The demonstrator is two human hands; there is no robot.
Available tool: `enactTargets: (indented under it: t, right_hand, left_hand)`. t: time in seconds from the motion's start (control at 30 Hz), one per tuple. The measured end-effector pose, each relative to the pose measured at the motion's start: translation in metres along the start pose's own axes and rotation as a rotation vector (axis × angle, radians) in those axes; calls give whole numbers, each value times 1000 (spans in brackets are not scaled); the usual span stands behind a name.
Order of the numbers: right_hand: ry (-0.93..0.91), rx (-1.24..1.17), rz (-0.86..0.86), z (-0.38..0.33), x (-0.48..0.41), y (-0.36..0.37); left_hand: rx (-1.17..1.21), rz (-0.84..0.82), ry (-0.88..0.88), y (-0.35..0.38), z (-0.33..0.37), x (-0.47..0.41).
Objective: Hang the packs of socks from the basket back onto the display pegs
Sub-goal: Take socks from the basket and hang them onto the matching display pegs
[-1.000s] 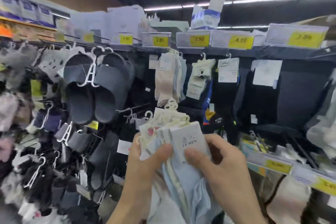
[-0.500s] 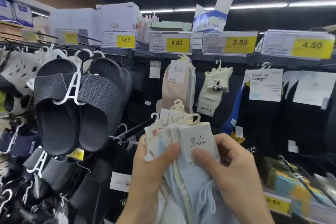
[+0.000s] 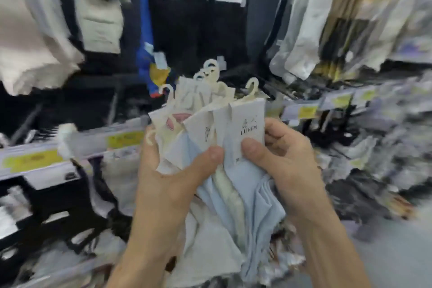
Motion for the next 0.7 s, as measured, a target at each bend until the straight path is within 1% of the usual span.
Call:
enactTargets:
  t: [0.17, 0.27, 0.33, 0.5, 0.6, 0.7]
  right_hand:
    - [135, 40, 163, 47, 46, -135]
    - [196, -20, 193, 85, 56, -210]
    - [223, -56, 199, 112, 56, -263]
    - [288, -184, 210, 165, 25, -405]
    - [318, -171, 234, 173, -4, -470]
    - [309, -122, 256, 166, -45, -514]
  left_hand:
    - [13, -56, -245, 86, -103, 68]
    - [10, -133, -363, 142, -170, 101]
    - [-18, -141, -410, 177, -215, 115]
    - [-94, -40, -488, 264, -328, 129]
    - [-219, 53, -551, 291, -364, 129]
    - [-233, 123, -600, 298, -380, 122]
Point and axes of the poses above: each hand's wrist, its own x-axis away from the middle knuckle, its own y-axis out of the palm, z = x × y, the point moved 10 cm from there along -x, towards the middle knuckle, and after that the axes turned 15 degrees about y, right-handed, at the moved point
